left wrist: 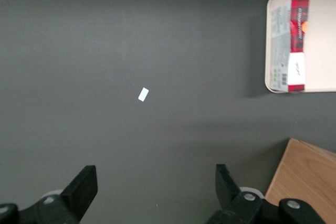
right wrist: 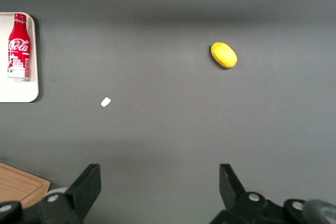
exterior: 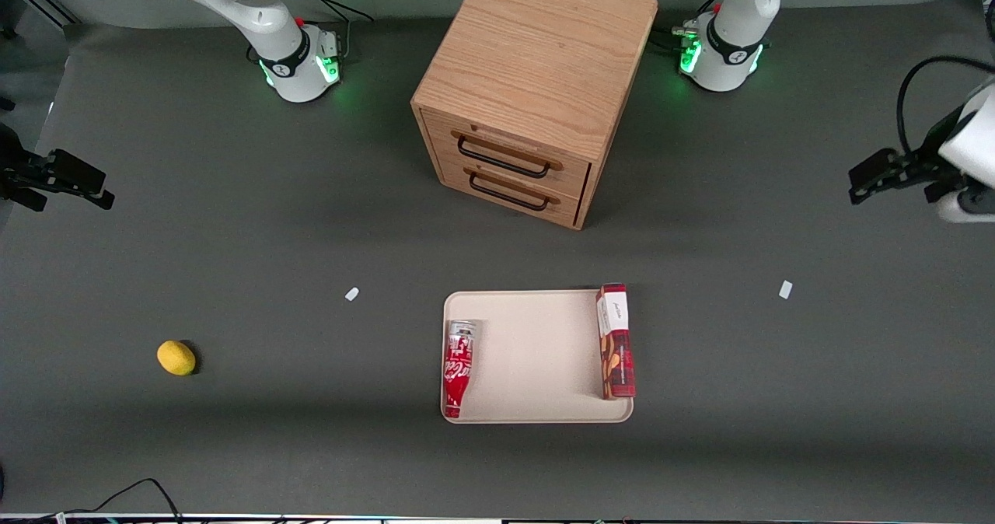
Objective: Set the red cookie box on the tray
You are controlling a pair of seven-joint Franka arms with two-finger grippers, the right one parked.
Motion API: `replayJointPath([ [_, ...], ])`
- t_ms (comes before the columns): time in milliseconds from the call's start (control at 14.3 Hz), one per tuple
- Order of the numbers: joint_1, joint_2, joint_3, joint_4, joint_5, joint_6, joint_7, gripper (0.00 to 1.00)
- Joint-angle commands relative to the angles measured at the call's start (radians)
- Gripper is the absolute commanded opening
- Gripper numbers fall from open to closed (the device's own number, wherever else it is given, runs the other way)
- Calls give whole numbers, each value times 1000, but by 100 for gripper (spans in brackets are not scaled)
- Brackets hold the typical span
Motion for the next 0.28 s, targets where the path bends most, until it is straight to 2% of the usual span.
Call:
replayJointPath([
  [0, 30, -64, -16, -40, -41, -16, 44, 100],
  [209, 39, -69, -16, -37, -58, -26, 85, 100],
])
